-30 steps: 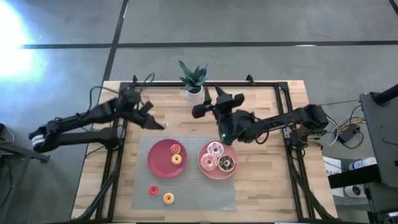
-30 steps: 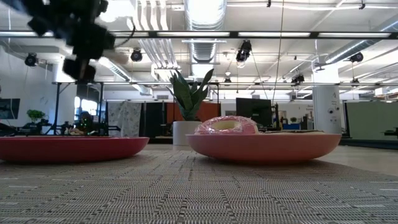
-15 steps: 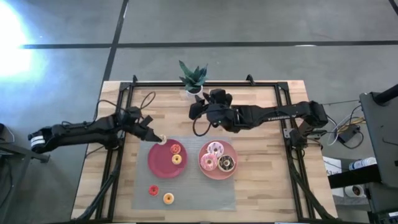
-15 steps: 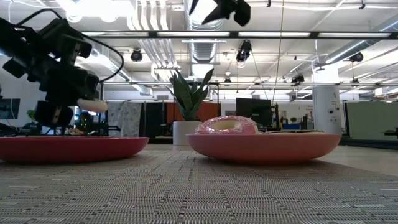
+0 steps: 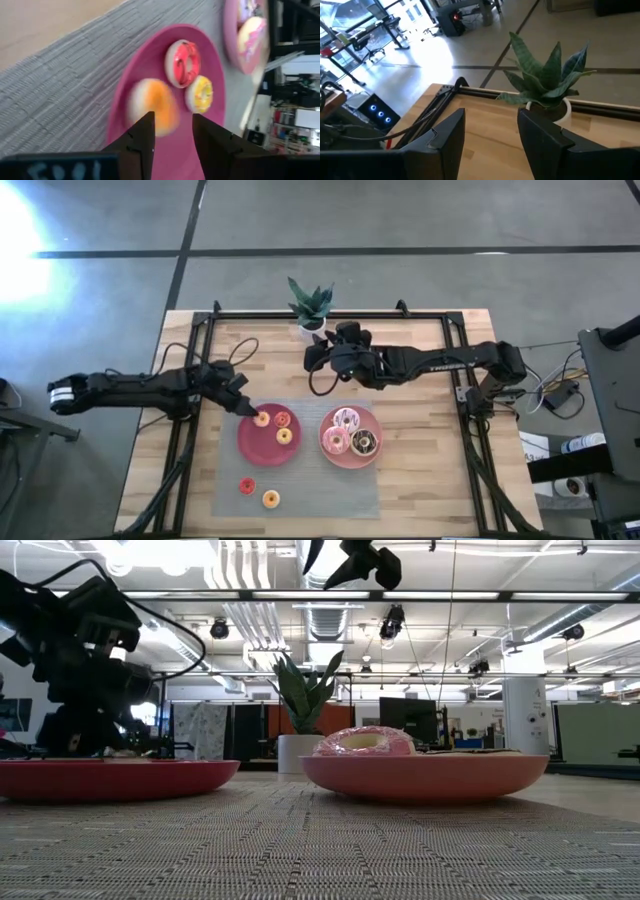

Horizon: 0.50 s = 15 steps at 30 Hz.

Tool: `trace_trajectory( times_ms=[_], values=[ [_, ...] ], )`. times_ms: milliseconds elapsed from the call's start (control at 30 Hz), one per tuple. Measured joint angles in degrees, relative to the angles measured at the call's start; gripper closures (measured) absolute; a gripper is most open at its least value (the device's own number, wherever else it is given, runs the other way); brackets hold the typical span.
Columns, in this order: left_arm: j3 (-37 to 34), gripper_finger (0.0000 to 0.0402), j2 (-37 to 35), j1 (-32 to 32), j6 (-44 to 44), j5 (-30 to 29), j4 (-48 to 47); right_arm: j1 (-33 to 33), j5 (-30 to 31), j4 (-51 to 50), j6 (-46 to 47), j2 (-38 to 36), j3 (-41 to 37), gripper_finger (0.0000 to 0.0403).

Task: Pick & Place donuts
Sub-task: Put the small white donut on the dark pink plate

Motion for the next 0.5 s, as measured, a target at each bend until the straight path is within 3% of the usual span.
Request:
trace_trajectory(
  times_ms=[400,500],
  values=[
    [2.24,0.0296,3.52,-2.55,1.29,-3.06,-0.11,-0.13,-0.09,-0.03,0.0,0.0,0.0,0.0232],
    [4.88,0.0296,4.37,-5.61,5.49,-8.18,-3.7,-0.13,-0.08,-0.06,-0.31,0.0,0.0,0.0232]
  ],
)
